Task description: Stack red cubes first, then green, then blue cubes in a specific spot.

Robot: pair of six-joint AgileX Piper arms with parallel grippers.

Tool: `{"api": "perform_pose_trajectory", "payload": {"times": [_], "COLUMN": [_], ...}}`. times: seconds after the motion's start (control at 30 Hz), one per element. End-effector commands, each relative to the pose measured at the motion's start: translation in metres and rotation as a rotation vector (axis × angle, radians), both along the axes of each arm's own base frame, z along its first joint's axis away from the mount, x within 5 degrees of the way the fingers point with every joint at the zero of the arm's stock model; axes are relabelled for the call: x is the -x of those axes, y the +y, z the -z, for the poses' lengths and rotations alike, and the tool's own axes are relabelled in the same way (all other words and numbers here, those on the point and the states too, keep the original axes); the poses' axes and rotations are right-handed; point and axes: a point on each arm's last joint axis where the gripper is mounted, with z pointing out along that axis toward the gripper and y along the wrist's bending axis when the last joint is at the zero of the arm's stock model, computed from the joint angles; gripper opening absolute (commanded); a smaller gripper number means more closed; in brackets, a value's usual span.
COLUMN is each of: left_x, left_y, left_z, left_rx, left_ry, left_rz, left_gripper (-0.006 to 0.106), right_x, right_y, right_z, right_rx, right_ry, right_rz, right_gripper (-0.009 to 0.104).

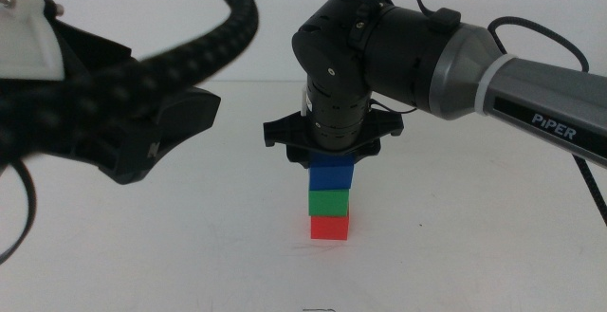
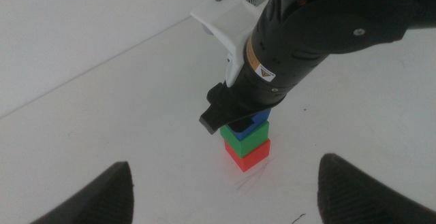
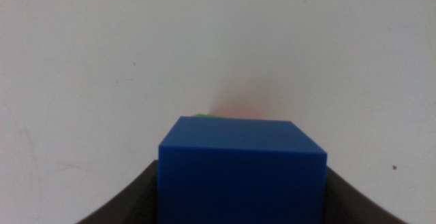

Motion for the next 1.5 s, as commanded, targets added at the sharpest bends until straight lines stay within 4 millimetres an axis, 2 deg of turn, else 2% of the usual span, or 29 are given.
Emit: {"api": "perform_pose_trajectory", "payload": {"times": [0.0, 0.17, 0.27, 0.4, 0.6, 0.7, 0.8, 0.97, 1.17, 1.33, 1.47], "left_x": [0.001, 0.001, 0.001, 0.001, 0.001, 0.001, 0.001, 0.001, 0.001, 0.001, 0.001], "left_y": [0.000, 0.000, 0.000, 0.000, 0.000, 0.000, 0.000, 0.000, 0.000, 0.000, 0.000], "left_z": [-0.014, -0.014, -0.014, -0.014, -0.014, -0.014, -0.014, -0.014, -0.014, -0.014, -0.014], "left_rx": [0.064, 0.064, 0.064, 0.064, 0.064, 0.064, 0.064, 0.064, 0.064, 0.064, 0.064], "left_ry": [-0.076, -0.076, -0.076, -0.076, -0.076, -0.076, -0.076, -0.076, -0.076, -0.076, -0.076], "left_rz": [0.013, 0.013, 0.013, 0.013, 0.013, 0.013, 0.013, 0.013, 0.013, 0.013, 0.013], "left_gripper": [0.091, 0.091, 0.091, 0.091, 0.091, 0.091, 0.091, 0.091, 0.091, 0.091, 0.091], "right_x": [0.001, 0.000, 0.001, 0.008, 0.027, 0.035, 0.042, 0.058, 0.082, 0.100, 0.103], "right_y": [-0.006, -0.007, -0.009, -0.015, -0.041, -0.066, -0.105, -0.170, -0.240, -0.273, -0.281], "right_z": [-0.032, -0.033, -0.038, -0.057, -0.110, -0.135, -0.153, -0.163, -0.167, -0.163, -0.162], "right_rx": [-0.034, -0.018, -0.024, -0.061, -0.136, -0.174, -0.208, -0.204, -0.143, -0.132, -0.113], "right_ry": [-0.104, -0.123, -0.134, -0.162, -0.259, -0.328, -0.415, -0.549, -0.666, -0.724, -0.735], "right_rz": [-0.012, -0.014, -0.013, -0.011, -0.019, -0.017, 0.001, -0.026, 0.000, 0.065, 0.094], "right_gripper": [0.049, 0.078, 0.089, 0.093, 0.093, 0.093, 0.093, 0.093, 0.092, 0.091, 0.091]}}
